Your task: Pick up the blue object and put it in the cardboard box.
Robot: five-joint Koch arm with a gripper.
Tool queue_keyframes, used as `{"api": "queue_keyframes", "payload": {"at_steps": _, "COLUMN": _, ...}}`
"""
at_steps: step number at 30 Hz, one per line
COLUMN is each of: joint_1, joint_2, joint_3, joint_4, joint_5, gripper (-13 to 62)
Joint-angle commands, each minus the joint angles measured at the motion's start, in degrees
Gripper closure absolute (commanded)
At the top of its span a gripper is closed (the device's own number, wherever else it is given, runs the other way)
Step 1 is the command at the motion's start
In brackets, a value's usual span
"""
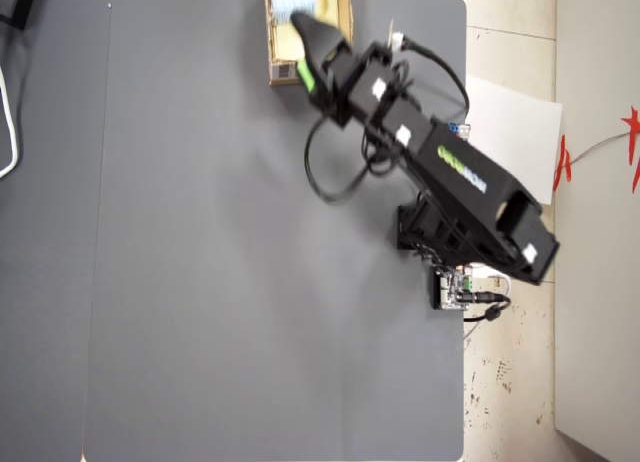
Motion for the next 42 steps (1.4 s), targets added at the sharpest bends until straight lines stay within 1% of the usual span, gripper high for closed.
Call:
{"api": "queue_keyframes", "payload": {"at_steps": 1, "joint_1": -4.92, "joint_2": 4.39, "joint_3": -1.23, "joint_4": -3.52, "joint_5": 3.78, "gripper": 15.6}}
{"api": "queue_keyframes", "payload": {"at_steps": 4, "joint_1": -12.13, "joint_2": 8.17, "joint_3": 2.37, "joint_4": -3.96, "joint_5": 8.79, "gripper": 15.6}}
{"api": "queue_keyframes", "payload": {"at_steps": 8, "joint_1": -19.78, "joint_2": 12.57, "joint_3": 6.77, "joint_4": -4.13, "joint_5": 10.02, "gripper": 15.5}}
{"api": "queue_keyframes", "payload": {"at_steps": 15, "joint_1": -29.71, "joint_2": 19.16, "joint_3": 18.02, "joint_4": -5.89, "joint_5": 14.85, "gripper": 15.4}}
{"api": "queue_keyframes", "payload": {"at_steps": 19, "joint_1": -31.64, "joint_2": 23.82, "joint_3": 25.84, "joint_4": -6.5, "joint_5": 14.94, "gripper": 15.4}}
{"api": "queue_keyframes", "payload": {"at_steps": 32, "joint_1": -32.78, "joint_2": 24.08, "joint_3": 46.76, "joint_4": -12.74, "joint_5": 15.12, "gripper": 15.3}}
{"api": "queue_keyframes", "payload": {"at_steps": 37, "joint_1": -32.96, "joint_2": 24.08, "joint_3": 51.42, "joint_4": -12.66, "joint_5": 15.21, "gripper": 15.2}}
{"api": "queue_keyframes", "payload": {"at_steps": 42, "joint_1": -33.84, "joint_2": 23.91, "joint_3": 51.42, "joint_4": -11.34, "joint_5": 15.21, "gripper": 15.3}}
